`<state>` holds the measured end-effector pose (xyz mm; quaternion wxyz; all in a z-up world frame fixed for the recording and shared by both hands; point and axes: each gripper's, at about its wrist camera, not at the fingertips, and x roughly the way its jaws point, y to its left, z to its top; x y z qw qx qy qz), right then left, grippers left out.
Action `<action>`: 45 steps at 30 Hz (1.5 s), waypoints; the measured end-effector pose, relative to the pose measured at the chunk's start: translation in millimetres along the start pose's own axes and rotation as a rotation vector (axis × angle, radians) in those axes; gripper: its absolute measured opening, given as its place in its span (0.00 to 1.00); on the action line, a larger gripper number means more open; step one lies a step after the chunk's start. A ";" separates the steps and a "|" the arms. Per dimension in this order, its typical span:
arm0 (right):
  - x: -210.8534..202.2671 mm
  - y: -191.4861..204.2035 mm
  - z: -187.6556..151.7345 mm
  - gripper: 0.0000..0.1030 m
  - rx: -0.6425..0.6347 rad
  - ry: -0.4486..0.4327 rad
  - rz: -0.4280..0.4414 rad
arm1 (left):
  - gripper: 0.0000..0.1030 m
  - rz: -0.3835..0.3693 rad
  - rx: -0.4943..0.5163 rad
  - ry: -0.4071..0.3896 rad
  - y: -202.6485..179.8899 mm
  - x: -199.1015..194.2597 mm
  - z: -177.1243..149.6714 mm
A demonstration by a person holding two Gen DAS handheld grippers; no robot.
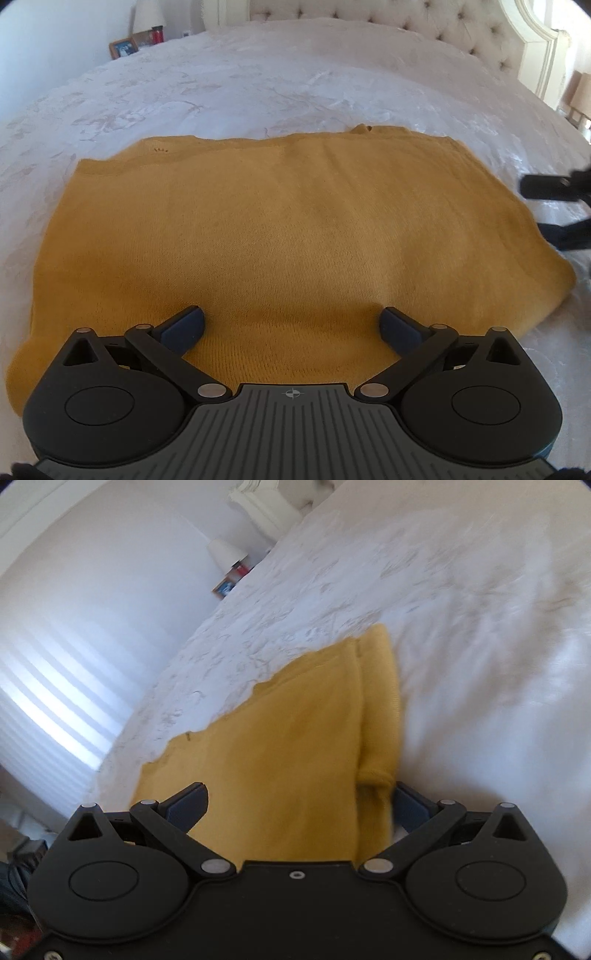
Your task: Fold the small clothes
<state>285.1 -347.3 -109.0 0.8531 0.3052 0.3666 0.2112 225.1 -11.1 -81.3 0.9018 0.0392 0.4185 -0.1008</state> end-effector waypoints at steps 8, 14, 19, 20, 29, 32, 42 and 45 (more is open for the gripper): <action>27.7 -0.5 16.1 1.00 -0.004 0.055 0.045 | 0.99 0.008 -0.098 -0.003 16.8 23.0 53.4; 18.9 -3.3 12.7 1.00 -0.013 0.055 0.061 | 1.00 0.080 -0.041 0.022 8.7 60.4 81.8; 20.6 5.3 15.0 0.76 -0.034 0.068 -0.010 | 0.98 0.073 0.020 0.033 7.0 58.9 85.1; 19.7 6.4 15.7 0.68 -0.040 0.074 -0.028 | 0.92 0.056 -0.005 0.022 12.3 51.1 83.8; 16.4 33.5 16.3 0.22 -0.100 0.088 -0.187 | 0.89 -0.032 -0.124 -0.053 73.2 -24.7 40.4; 15.0 61.5 18.8 0.21 -0.151 0.077 -0.238 | 0.89 -0.020 -0.139 -0.063 98.1 -42.3 29.8; 45.4 172.5 18.1 0.21 -0.285 0.094 -0.219 | 0.90 0.039 -0.220 -0.097 171.7 -71.8 1.4; 70.3 201.6 9.4 0.21 -0.317 0.122 -0.203 | 0.90 0.022 -0.258 -0.101 185.9 -72.2 -7.4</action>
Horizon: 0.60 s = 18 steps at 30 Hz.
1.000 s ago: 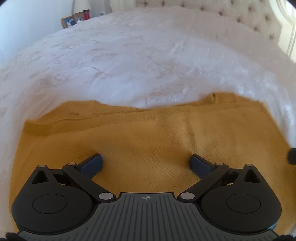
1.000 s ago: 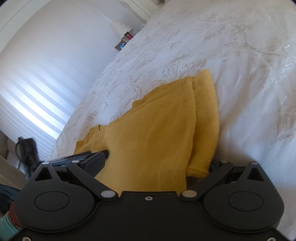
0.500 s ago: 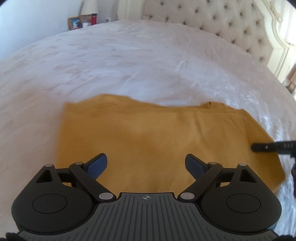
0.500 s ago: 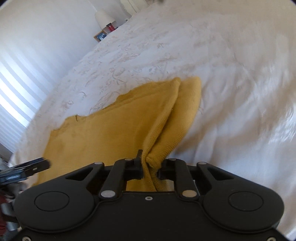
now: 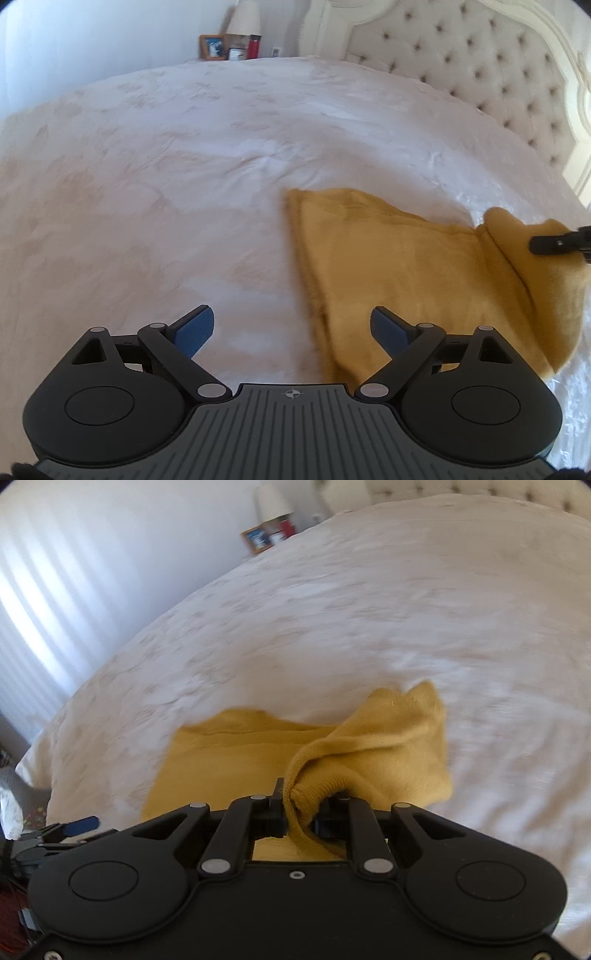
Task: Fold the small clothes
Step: 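Grasp the sweater's side with the right gripper, fold it over, release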
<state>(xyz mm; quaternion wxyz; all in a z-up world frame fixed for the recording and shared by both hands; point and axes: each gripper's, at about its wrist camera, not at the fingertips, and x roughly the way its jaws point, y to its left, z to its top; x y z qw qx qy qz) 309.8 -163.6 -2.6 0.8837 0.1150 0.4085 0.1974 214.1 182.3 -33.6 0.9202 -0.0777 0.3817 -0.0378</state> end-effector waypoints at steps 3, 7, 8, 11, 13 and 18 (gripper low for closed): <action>18.6 30.1 0.8 0.20 -0.023 0.015 0.032 | 0.90 -0.012 -0.020 -0.001 10.0 2.1 -4.6; 46.3 66.0 -2.7 0.20 -0.056 0.052 0.042 | 0.90 -0.031 -0.050 -0.013 24.9 -1.7 -11.1; 52.6 74.7 -5.0 0.20 -0.067 0.057 0.037 | 0.90 -0.037 -0.060 -0.013 28.5 -2.1 -12.4; 71.3 91.4 -13.1 0.20 -0.080 0.077 0.039 | 0.90 -0.045 -0.073 -0.020 37.3 -6.9 -16.3; 81.1 100.1 -17.4 0.20 -0.102 0.092 0.029 | 0.90 -0.046 -0.079 -0.025 39.5 -9.0 -16.7; 93.6 119.7 -27.0 0.33 -0.179 0.117 -0.023 | 0.90 -0.048 -0.096 -0.039 44.4 -11.7 -15.2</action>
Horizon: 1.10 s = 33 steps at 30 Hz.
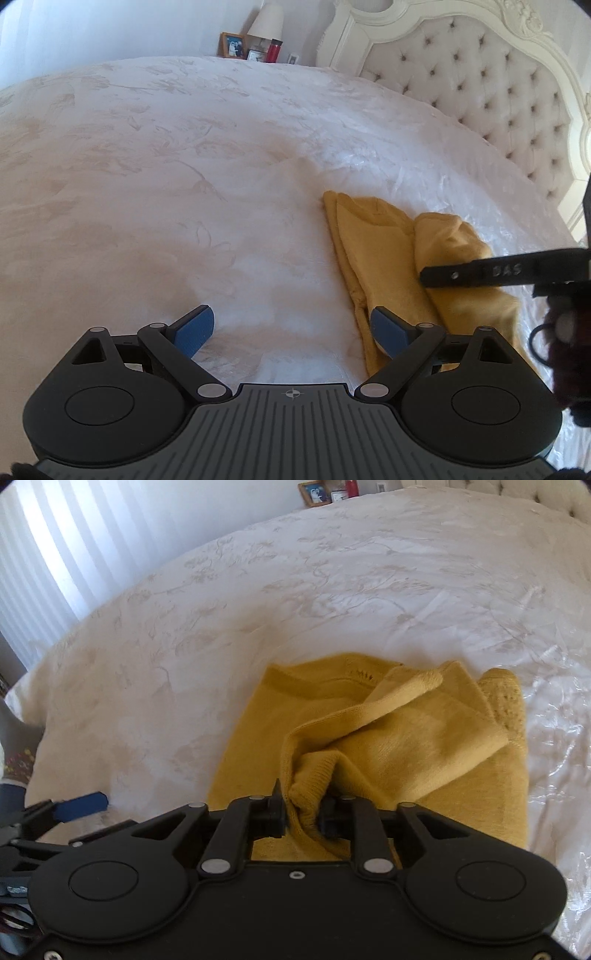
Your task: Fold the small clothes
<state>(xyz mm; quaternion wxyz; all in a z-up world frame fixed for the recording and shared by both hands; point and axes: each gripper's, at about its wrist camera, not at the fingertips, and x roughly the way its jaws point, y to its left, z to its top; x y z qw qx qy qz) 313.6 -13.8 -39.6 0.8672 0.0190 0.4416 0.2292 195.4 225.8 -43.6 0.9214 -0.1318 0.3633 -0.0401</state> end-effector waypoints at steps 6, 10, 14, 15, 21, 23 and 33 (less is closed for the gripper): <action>-13.6 14.5 -2.8 0.45 -0.026 -0.061 0.206 | 0.90 0.000 0.019 0.003 -3.2 -2.1 2.1; -44.9 -1.7 -10.9 0.45 -0.003 -0.153 0.221 | 0.90 -0.006 0.059 0.006 -7.9 -6.5 3.6; -66.9 -26.7 -27.9 0.45 0.000 -0.188 0.140 | 0.90 -0.014 0.083 0.005 -14.4 -5.9 11.5; -69.1 -32.7 -33.2 0.45 0.001 -0.185 0.117 | 0.90 -0.020 0.084 0.006 -16.2 -5.4 13.5; -48.2 -45.2 -29.4 0.45 -0.007 -0.130 0.008 | 0.90 -0.043 0.136 0.007 -32.0 -3.9 17.7; -33.5 -41.8 -14.0 0.45 -0.049 -0.117 -0.029 | 0.90 -0.049 0.153 0.020 -34.9 -1.8 16.1; -19.6 -18.3 39.1 0.45 -0.082 -0.252 0.113 | 0.90 -0.064 0.170 0.076 -31.2 3.3 9.2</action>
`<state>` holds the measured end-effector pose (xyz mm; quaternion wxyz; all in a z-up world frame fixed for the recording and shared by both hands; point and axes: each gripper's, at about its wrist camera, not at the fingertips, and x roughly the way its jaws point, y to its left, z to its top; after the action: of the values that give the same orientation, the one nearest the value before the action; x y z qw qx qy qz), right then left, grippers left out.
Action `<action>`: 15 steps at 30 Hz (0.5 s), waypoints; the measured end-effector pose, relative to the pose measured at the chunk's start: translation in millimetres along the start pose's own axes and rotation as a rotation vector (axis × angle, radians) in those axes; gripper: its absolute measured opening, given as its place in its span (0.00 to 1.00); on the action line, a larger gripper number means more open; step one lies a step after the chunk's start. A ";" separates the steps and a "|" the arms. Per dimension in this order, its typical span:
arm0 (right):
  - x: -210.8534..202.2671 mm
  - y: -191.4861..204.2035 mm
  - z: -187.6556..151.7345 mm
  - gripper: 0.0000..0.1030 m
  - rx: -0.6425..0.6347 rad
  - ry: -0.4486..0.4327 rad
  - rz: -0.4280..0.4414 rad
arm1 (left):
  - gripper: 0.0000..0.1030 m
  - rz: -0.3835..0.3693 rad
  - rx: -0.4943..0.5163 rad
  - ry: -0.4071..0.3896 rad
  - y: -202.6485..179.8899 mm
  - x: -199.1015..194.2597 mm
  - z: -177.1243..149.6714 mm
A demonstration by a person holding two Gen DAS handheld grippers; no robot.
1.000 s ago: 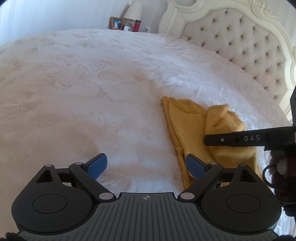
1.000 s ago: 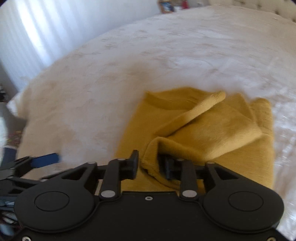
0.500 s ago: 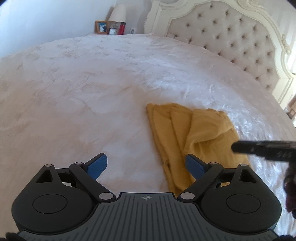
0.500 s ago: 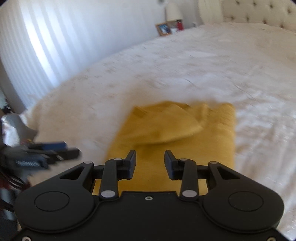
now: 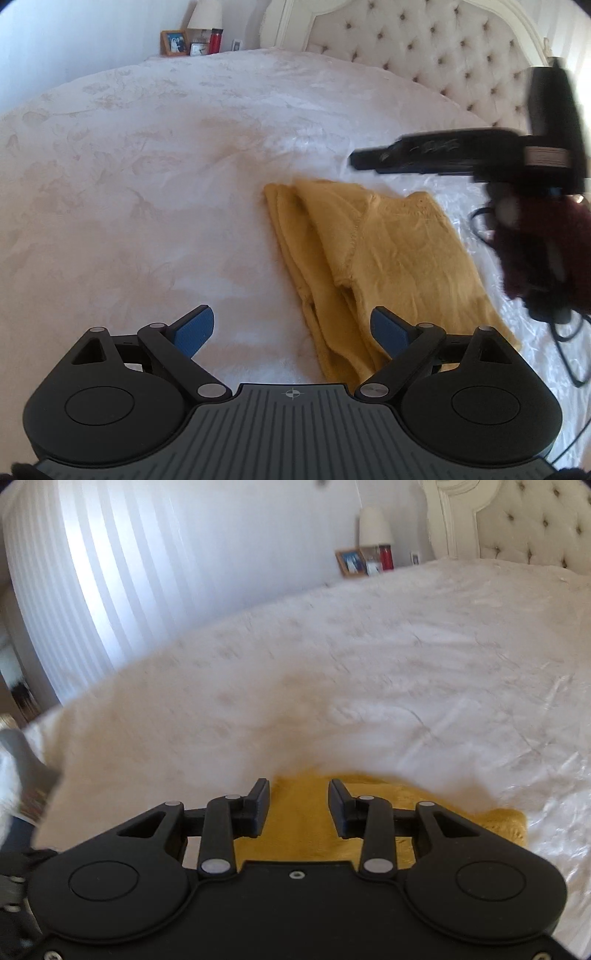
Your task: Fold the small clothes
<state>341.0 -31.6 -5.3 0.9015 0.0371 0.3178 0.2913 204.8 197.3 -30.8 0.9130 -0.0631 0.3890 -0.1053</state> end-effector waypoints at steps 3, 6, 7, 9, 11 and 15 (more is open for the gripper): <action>-25.7 13.6 -21.7 0.51 -0.067 -0.003 0.011 | 0.90 0.010 -0.030 -0.001 8.2 -1.1 0.6; -47.4 32.8 -53.0 0.52 -0.166 0.017 0.020 | 0.90 0.013 -0.084 -0.009 15.0 -2.4 4.7; -53.5 40.6 -64.5 0.52 -0.200 0.020 0.025 | 0.90 0.013 -0.104 -0.012 17.6 -3.2 6.2; -58.9 56.3 -83.8 0.52 -0.266 0.025 0.035 | 0.90 0.009 -0.138 -0.015 22.1 -4.1 10.2; -62.5 72.0 -99.7 0.52 -0.339 0.017 0.034 | 0.90 0.002 -0.160 -0.019 23.2 -5.6 14.3; -60.4 90.1 -117.5 0.52 -0.408 0.023 0.034 | 0.90 -0.005 -0.170 -0.010 19.9 -4.9 21.5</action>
<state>188.0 -4.1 -42.7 0.8817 -0.1441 0.2619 0.3651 219.9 218.4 -16.5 0.9060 -0.1418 0.3918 -0.0739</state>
